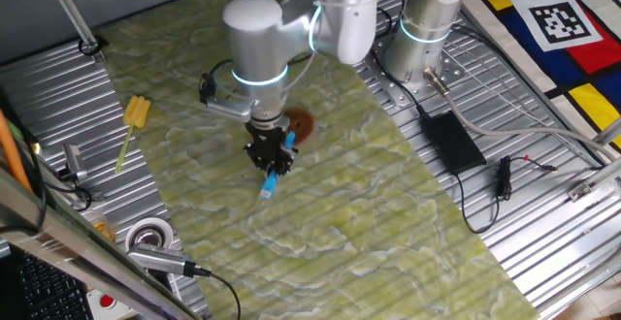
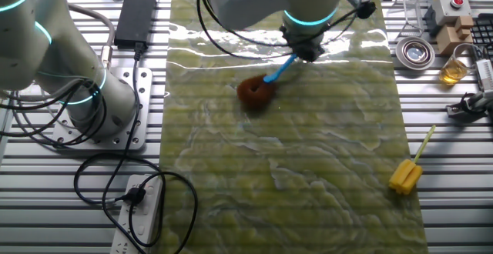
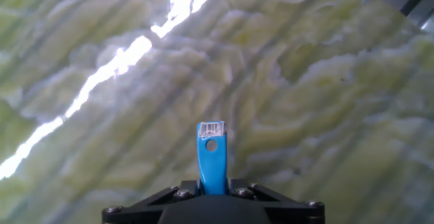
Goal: Scrub the table with a brush
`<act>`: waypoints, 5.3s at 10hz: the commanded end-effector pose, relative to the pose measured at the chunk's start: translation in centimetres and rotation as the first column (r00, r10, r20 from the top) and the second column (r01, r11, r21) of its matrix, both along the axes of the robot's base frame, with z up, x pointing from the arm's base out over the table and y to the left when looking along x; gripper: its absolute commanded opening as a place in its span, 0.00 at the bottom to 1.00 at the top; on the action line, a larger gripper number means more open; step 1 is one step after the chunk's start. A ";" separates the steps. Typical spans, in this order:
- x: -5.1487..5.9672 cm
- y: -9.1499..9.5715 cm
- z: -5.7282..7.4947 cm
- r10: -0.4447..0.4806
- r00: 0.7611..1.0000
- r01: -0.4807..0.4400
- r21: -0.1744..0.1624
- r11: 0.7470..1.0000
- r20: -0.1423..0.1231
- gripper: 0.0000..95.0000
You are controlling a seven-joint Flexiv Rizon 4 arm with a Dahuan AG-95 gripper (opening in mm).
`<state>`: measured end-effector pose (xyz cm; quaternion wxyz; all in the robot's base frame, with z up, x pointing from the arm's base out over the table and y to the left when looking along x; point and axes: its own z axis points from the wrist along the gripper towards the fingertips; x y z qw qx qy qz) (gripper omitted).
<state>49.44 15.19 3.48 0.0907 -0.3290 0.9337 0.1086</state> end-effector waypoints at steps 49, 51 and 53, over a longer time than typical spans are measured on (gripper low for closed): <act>7.9 0.6 -1.1 -0.093 0.988 0.077 -0.126 0.989 -0.123 0.00; 7.9 1.3 -0.9 -0.129 0.981 0.110 -0.132 0.985 -0.143 0.20; 8.2 2.1 -0.2 -0.201 0.964 0.178 -0.141 0.974 -0.174 0.20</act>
